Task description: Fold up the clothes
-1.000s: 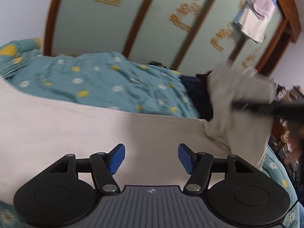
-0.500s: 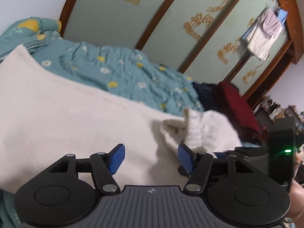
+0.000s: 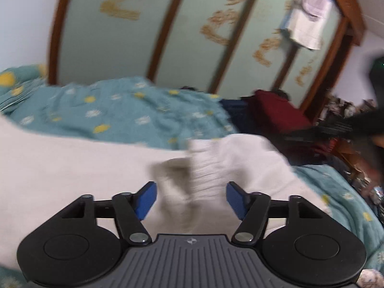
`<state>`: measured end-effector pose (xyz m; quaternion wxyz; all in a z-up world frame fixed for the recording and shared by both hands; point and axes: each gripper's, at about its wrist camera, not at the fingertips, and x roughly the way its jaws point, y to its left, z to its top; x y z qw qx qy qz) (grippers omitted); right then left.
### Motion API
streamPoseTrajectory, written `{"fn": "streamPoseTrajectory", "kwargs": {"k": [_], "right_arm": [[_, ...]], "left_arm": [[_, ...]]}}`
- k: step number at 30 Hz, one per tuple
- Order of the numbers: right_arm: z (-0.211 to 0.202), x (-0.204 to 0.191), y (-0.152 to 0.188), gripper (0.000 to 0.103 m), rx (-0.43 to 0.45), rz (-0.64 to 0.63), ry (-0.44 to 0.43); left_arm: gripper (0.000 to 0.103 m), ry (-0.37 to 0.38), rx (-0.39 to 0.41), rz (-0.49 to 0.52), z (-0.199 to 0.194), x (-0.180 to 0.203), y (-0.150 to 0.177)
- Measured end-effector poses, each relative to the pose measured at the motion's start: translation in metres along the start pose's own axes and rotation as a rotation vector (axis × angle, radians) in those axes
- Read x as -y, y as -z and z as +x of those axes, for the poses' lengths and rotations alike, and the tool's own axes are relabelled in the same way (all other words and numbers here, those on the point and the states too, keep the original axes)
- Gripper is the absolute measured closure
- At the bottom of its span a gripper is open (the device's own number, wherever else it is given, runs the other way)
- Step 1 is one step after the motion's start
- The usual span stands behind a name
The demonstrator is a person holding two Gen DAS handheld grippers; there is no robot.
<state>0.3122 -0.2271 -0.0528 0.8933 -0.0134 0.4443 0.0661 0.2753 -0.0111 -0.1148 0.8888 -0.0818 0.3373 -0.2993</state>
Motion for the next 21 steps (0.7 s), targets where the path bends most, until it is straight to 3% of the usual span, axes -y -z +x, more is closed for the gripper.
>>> {"fn": "streamPoseTrajectory", "kwargs": {"k": [2,5,8,11,17,21], "right_arm": [[0.035,0.008,-0.017,0.054,-0.059,0.059,-0.065],[0.081,0.017,-0.034,0.068,-0.114,0.087,-0.086],[0.151,0.025,-0.042,0.069,-0.249,0.183,-0.107],[0.196,0.035,-0.037,0.070,-0.325,0.262,-0.133],[0.192,0.044,-0.034,0.068,-0.327,0.346,-0.197],[0.140,0.057,-0.037,0.060,-0.212,0.426,-0.292]], "left_arm": [[0.033,0.003,-0.038,0.056,0.020,0.013,0.006],[0.034,-0.018,-0.091,0.133,0.044,0.020,0.021],[0.036,-0.068,-0.239,0.133,0.074,0.011,0.044],[0.037,-0.076,-0.256,0.094,0.084,-0.001,0.056],[0.037,-0.020,-0.269,0.045,0.082,-0.014,0.049],[0.037,0.025,-0.251,-0.048,0.058,-0.030,0.045]]}}
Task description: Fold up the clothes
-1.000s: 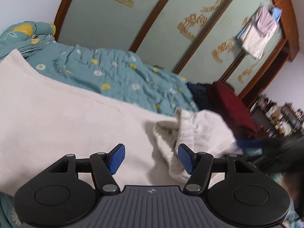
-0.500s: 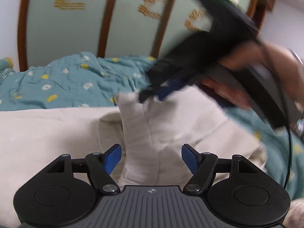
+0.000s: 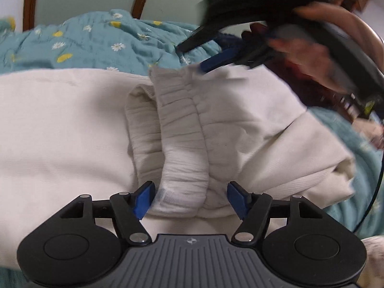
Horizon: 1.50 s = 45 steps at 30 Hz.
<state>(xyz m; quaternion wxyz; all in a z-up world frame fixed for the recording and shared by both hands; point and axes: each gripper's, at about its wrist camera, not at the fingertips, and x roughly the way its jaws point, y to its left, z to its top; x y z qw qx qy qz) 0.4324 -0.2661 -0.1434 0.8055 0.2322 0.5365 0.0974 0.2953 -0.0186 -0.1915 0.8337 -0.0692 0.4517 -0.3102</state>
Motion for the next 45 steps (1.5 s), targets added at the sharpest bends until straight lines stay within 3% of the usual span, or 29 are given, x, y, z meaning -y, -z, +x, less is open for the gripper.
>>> {"fn": "streamPoseTrajectory", "kwargs": {"k": [2,4,8,11,16,18,21,24,26,32,34,37,38,39,40,44,45], "right_arm": [[-0.031,0.001,0.015,0.048,0.034,0.003,-0.037],[-0.074,0.006,0.041,0.047,0.080,-0.004,-0.041],[-0.147,0.040,0.092,0.047,0.144,-0.017,0.100],[-0.170,0.060,0.127,0.047,0.124,-0.016,0.160],[-0.153,0.091,0.158,0.047,0.115,0.075,0.201],[-0.138,0.105,0.166,0.047,0.042,0.112,0.222],[-0.128,0.106,0.183,0.047,-0.020,0.069,0.285],[-0.142,0.091,0.190,0.047,0.014,-0.009,0.299],[-0.149,0.089,0.192,0.045,0.052,-0.019,0.256],[-0.142,0.124,0.184,0.043,0.101,0.054,0.120],[-0.149,0.125,0.189,0.041,0.132,0.020,0.085],[-0.142,0.126,0.192,0.036,0.120,-0.065,0.064],[-0.140,0.127,0.192,0.040,0.120,-0.072,0.060],[-0.138,0.130,0.191,0.051,0.123,-0.072,0.056],[-0.136,0.135,0.189,0.080,0.129,-0.068,0.049],[-0.145,0.144,0.192,0.089,0.153,-0.065,-0.034],[-0.148,0.145,0.193,0.089,0.157,-0.063,-0.051]], "left_arm": [[0.037,-0.012,0.019,-0.014,-0.005,0.007,-0.002],[0.037,-0.024,0.035,-0.011,-0.013,0.009,-0.004],[0.037,-0.015,0.050,-0.027,-0.014,0.008,-0.008],[0.037,-0.003,0.065,-0.040,-0.011,0.011,-0.009],[0.034,-0.006,0.103,-0.047,-0.001,0.018,-0.006],[0.035,-0.033,0.064,-0.016,0.007,0.021,-0.004],[0.035,-0.038,0.044,0.011,0.009,0.022,0.001],[0.035,-0.031,0.060,0.007,0.003,0.023,-0.002],[0.035,-0.026,0.076,0.006,-0.002,0.025,-0.009],[0.035,-0.061,0.093,0.132,-0.001,0.056,-0.064],[0.034,-0.072,0.080,0.214,0.016,0.079,-0.098],[0.033,-0.071,0.010,0.243,0.059,0.106,-0.148],[0.033,-0.070,-0.009,0.243,0.073,0.114,-0.161],[0.034,-0.067,-0.041,0.264,0.094,0.127,-0.181],[0.034,-0.070,-0.068,0.298,0.113,0.139,-0.196],[0.034,-0.047,-0.209,0.453,0.172,0.180,-0.227],[0.034,-0.047,-0.256,0.531,0.188,0.193,-0.230]]}}
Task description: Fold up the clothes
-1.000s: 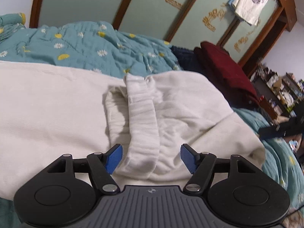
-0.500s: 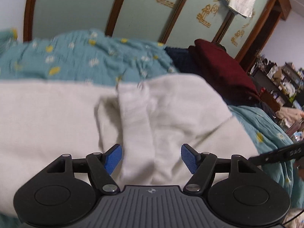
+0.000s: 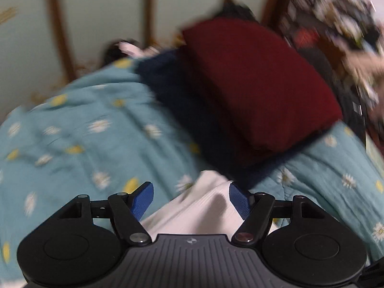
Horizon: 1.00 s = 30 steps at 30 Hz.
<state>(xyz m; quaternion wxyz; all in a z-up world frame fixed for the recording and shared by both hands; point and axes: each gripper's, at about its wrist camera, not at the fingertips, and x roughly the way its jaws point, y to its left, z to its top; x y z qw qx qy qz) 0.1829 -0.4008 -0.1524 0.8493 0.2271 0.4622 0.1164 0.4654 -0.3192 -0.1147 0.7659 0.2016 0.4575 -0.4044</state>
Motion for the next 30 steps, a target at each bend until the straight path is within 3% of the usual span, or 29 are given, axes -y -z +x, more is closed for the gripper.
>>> {"fn": "streamPoseTrajectory", "kwargs": {"k": [2,6,10,12,14,15,17,21,23,24,25,26,28,30], "right_arm": [[-0.010,0.007,0.000,0.094,0.007,0.019,-0.049],[-0.014,0.021,0.001,0.094,0.010,0.062,-0.095],[-0.014,0.019,-0.001,0.094,0.008,0.035,-0.116],[-0.016,0.018,-0.003,0.091,0.002,0.029,-0.116],[-0.019,0.018,-0.005,0.087,-0.006,0.018,-0.097],[-0.021,0.017,-0.006,0.083,-0.010,0.012,-0.086],[-0.027,0.019,-0.008,0.063,-0.011,0.015,-0.067],[-0.021,0.028,-0.019,0.057,-0.008,0.129,-0.090],[0.001,0.027,-0.025,0.054,-0.058,0.146,-0.071],[0.010,0.027,-0.027,0.055,-0.073,0.163,-0.061],[0.018,0.028,-0.028,0.065,-0.083,0.183,-0.051],[0.023,0.026,-0.027,0.086,-0.076,0.179,-0.053],[0.024,0.020,-0.023,0.088,-0.051,0.144,-0.042],[0.018,0.015,-0.017,0.090,-0.029,0.130,-0.042]], "left_arm": [[0.034,-0.040,-0.059,0.122,0.018,0.014,-0.012],[0.031,-0.103,-0.148,0.286,0.041,0.034,-0.027],[0.031,-0.043,-0.271,0.380,0.052,0.048,-0.034],[0.031,0.013,-0.327,0.353,0.055,0.049,-0.035],[0.031,0.020,-0.341,0.350,0.057,0.049,-0.033],[0.030,0.021,-0.351,0.347,0.058,0.048,-0.032],[0.030,0.027,-0.363,0.317,0.062,0.045,-0.031],[0.030,0.019,-0.366,0.244,0.074,0.044,-0.025],[0.030,-0.001,-0.346,0.248,0.077,0.052,-0.022],[0.035,-0.021,-0.321,0.275,0.076,0.057,-0.017],[0.042,-0.044,-0.299,0.298,0.075,0.061,-0.012],[0.057,-0.073,-0.284,0.310,0.074,0.065,-0.009],[0.066,-0.126,-0.259,0.325,0.072,0.071,-0.004],[0.071,-0.144,-0.246,0.258,0.071,0.070,-0.005]]}}
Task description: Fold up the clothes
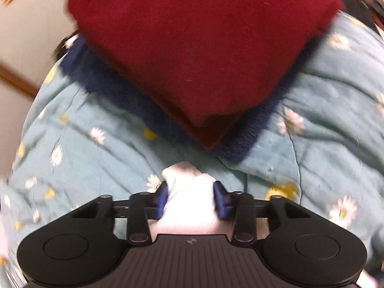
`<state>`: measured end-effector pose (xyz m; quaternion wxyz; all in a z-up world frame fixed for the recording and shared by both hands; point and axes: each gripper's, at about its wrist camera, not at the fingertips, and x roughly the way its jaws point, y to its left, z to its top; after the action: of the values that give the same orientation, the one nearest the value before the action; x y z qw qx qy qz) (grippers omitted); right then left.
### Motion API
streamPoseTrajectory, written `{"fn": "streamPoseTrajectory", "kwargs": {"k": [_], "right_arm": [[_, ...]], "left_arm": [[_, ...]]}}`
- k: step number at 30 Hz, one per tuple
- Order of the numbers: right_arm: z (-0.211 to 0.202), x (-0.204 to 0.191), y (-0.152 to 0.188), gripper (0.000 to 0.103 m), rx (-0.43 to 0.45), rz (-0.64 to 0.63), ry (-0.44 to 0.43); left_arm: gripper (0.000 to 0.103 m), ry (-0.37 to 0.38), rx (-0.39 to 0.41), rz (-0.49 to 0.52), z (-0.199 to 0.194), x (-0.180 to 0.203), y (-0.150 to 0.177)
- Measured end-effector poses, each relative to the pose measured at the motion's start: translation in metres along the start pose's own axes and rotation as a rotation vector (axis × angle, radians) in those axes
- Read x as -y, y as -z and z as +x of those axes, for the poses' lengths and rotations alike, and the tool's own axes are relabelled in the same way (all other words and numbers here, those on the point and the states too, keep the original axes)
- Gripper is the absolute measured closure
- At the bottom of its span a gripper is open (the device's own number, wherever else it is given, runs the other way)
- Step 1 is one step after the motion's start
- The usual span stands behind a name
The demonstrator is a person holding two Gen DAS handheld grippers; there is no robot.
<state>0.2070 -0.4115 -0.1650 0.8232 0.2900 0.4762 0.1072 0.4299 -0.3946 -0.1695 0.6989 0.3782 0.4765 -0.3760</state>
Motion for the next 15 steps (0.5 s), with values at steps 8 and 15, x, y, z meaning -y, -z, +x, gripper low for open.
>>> {"fn": "streamPoseTrajectory", "kwargs": {"k": [8,15], "right_arm": [[-0.033,-0.017,0.017,0.094,0.046,-0.042,-0.040],[-0.024,0.004,0.025,0.094,-0.022,-0.030,-0.004]], "left_arm": [[0.081,0.006,0.086,-0.070,-0.039,-0.024,-0.007],[0.103,-0.091,0.087,-0.123,-0.011,-0.035,-0.007]]}}
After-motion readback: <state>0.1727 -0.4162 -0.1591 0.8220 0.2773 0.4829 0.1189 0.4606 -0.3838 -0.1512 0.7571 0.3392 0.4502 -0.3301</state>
